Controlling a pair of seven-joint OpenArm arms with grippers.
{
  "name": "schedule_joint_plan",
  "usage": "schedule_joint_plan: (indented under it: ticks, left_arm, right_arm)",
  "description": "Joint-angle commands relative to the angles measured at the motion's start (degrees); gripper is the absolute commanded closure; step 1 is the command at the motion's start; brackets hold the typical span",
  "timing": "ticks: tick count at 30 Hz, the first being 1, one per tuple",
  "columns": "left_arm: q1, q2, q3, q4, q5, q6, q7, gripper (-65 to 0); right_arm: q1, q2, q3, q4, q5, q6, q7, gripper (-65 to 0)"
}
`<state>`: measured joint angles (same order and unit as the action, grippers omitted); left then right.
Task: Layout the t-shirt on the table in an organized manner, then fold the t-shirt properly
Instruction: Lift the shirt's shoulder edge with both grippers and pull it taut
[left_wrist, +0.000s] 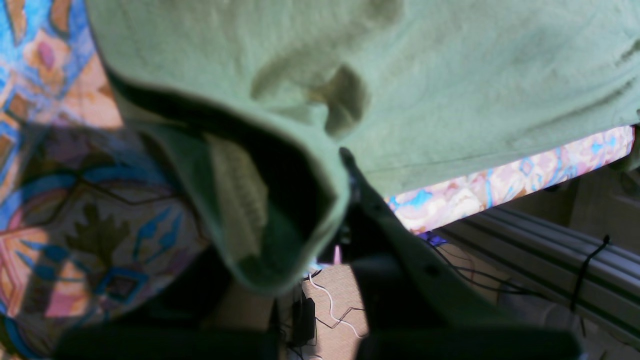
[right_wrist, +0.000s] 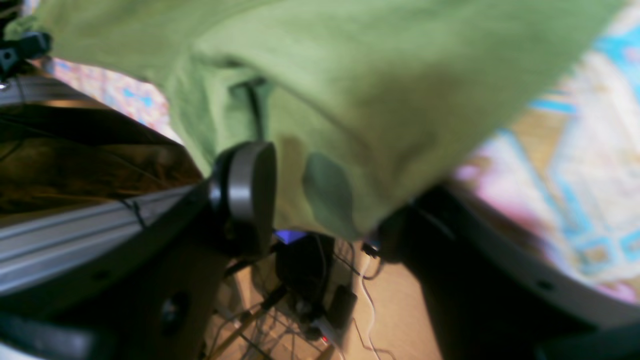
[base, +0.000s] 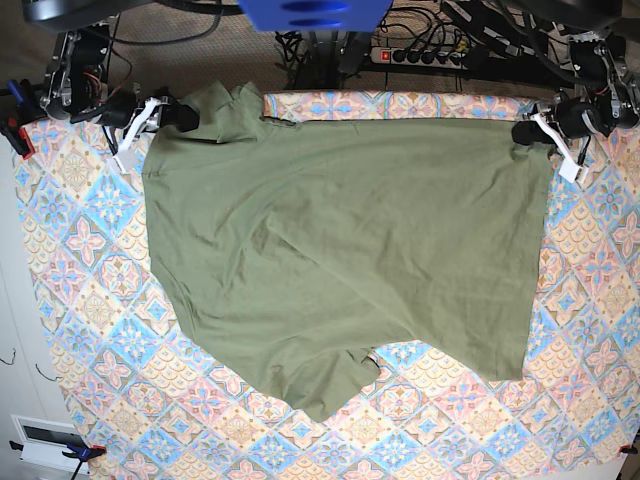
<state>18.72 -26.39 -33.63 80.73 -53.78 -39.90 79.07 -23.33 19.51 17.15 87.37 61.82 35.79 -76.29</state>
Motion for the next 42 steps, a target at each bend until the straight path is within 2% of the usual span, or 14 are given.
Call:
schedule_joint_plan:
  ticks: [1,3,8,10,20,24,28,32,35,42]
  left_arm:
    - [-0.3,-1.2,-0.5,0.7,-0.7,-0.1,-0.5,0.0]
    - [-0.3,-1.2,-0.5,0.7,-0.7,-0.1,-0.5,0.0]
    - [-0.3,-1.3,-0.5,0.7,-0.7,-0.1,-0.5,0.0]
    - [-0.3,-1.5,-0.5,0.7,-0.7,-0.1,-0.5,0.0]
    - [0.5,-4.4,-0.1,1.0,-0.9,-0.1,0.1,0.0]
    - [1.5,-7.1,4.1,1.0,-1.0,-0.1,0.2,0.0]
    - [2.2,-7.7,6.8,1.0,-1.0,-0.1,0.3,0.0]
    - [6.8,-7.7,6.4,7.9,-1.7,-0.1,0.2,0.0]
    - [10.8,-7.7,5.0,15.1,-3.2,-0.1,0.0,0.0]
    - [17.1,-7.6,-2.5,17.1,-7.6,-0.1,0.4,0.0]
  right_arm:
    - [-0.8,0.1,-0.8,-0.6,-3.0,-0.5,-3.7,-30.3]
    - [-0.8,0.0,-0.8,-0.6,-3.0,-0.5,-3.7,-26.2]
    - [-0.8,0.1,-0.5,-0.6,-3.0,-0.5,-3.7,-5.1]
    - [-0.8,0.1,-0.5,-0.2,-3.0,-0.5,-3.7,-0.5]
    - [-4.8,1.3,4.2,0.0,3.5,-0.4,-3.7,-0.2]
    - [-6.8,1.8,7.1,0.0,4.9,-0.3,-3.7,-0.2]
    - [-8.7,1.9,8.0,1.6,7.0,-0.2,-3.7,-0.2]
    - [-10.5,1.9,8.7,7.2,7.0,-0.1,-3.7,-0.2]
    - [-11.2,1.9,8.7,10.3,7.0,3.9,-3.7,-0.2]
    - [-12.3,1.9,8.7,13.3,7.0,4.2,-3.7,-0.2]
